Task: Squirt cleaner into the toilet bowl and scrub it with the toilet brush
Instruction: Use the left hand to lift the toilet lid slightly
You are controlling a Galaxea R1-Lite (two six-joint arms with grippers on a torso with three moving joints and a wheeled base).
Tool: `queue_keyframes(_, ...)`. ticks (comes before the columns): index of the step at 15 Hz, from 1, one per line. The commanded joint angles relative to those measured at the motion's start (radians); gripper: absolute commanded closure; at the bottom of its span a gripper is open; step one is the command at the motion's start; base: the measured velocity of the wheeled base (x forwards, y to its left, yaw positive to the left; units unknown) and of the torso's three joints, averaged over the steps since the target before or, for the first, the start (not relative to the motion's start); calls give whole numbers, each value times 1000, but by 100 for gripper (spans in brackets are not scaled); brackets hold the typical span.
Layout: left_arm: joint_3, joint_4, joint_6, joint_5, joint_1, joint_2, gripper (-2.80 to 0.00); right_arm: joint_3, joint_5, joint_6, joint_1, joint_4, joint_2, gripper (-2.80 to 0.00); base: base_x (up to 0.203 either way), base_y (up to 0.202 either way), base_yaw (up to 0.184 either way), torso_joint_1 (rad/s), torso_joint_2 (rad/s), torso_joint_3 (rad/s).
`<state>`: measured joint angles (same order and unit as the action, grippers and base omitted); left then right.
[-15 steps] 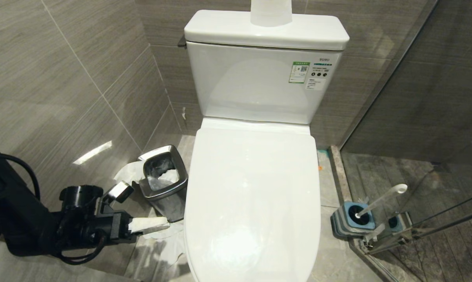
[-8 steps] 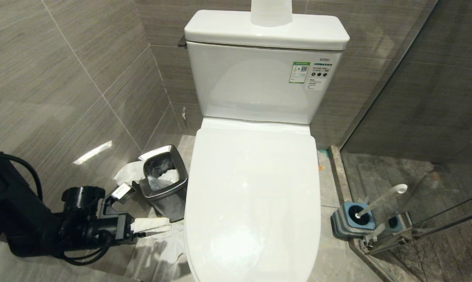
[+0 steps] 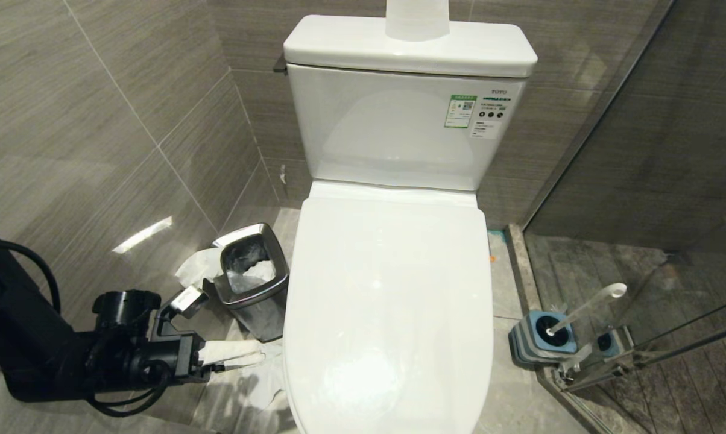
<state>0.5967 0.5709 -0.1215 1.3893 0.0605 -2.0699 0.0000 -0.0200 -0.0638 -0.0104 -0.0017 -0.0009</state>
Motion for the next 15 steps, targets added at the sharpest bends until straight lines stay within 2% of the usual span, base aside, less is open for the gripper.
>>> queue_keyframes(1, -22, 3, -1, -17, -29, 6, -280, 0, 0, -1, 0, 0, 1, 0, 0, 0, 0, 0, 0, 0)
queue_keyframes(3, -29, 6, 5, -50, -60, -5, -280, 0, 0, -1, 0, -1, 1, 0, 0, 0, 0, 0, 0, 0)
queue_keyframes(9, -28, 11, 10, -71, -84, -7, -280, 0, 0, -1, 0, -1, 1, 0, 0, 0, 0, 0, 0, 0)
queue_keyframes(11, -26, 20, 23, -101, -85, -7, -280, 0, 0, -1, 0, -1, 1, 0, 0, 0, 0, 0, 0, 0)
queue_keyframes(15, -28, 19, 31, -124, -124, -13, -280, 0, 0, -1, 0, -1, 1, 0, 0, 0, 0, 0, 0, 0)
